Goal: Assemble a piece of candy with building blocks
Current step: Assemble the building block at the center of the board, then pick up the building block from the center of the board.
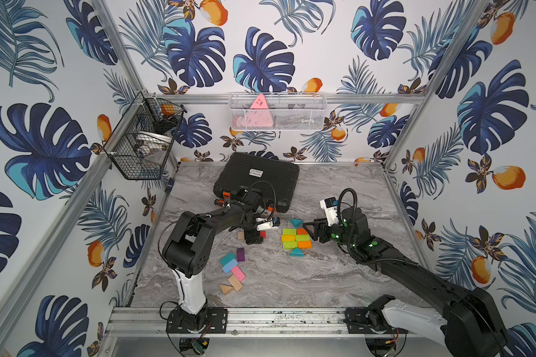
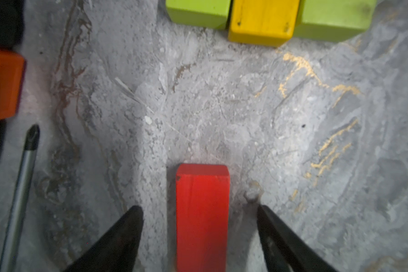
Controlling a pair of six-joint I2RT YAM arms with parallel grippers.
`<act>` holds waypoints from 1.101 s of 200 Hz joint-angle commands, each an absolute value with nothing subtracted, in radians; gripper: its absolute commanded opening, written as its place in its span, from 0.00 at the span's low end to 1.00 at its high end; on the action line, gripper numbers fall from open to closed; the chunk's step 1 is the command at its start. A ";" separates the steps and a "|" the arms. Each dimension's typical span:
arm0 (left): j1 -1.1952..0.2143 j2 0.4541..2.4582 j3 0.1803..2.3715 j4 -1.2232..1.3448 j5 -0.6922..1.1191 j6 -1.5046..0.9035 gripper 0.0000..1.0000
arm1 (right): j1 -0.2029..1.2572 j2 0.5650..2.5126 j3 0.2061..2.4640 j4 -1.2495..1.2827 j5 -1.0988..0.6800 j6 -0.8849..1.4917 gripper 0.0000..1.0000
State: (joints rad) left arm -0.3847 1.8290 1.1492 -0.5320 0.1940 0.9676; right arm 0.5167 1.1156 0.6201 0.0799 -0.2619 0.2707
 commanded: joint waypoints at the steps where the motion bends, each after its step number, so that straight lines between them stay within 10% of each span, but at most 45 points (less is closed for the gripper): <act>1: -0.383 1.770 1.133 -0.496 0.193 0.962 0.92 | 0.518 1.111 0.626 0.070 -0.244 0.256 0.71; 44: -0.383 1.661 1.148 -0.486 0.215 0.900 0.99 | 0.520 1.109 0.630 0.061 -0.243 0.258 0.72; 107: -0.383 1.286 1.018 -0.136 -0.207 0.295 0.99 | 0.518 1.025 0.663 0.024 -0.164 0.289 0.78; 160: -0.365 1.118 1.100 -0.579 -0.463 -0.211 0.99 | 0.525 1.018 0.676 0.013 -0.322 0.391 0.76; 220: -0.360 0.863 0.975 -0.767 -0.419 -0.341 0.99 | 0.920 1.383 0.820 -0.014 -0.173 0.610 0.72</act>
State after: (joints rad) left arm -0.3611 0.9508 1.0145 -0.6888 -0.3954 -0.2455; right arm 0.8230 1.2671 0.7746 -0.0174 -0.2432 0.4957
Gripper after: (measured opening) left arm 0.990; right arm 0.736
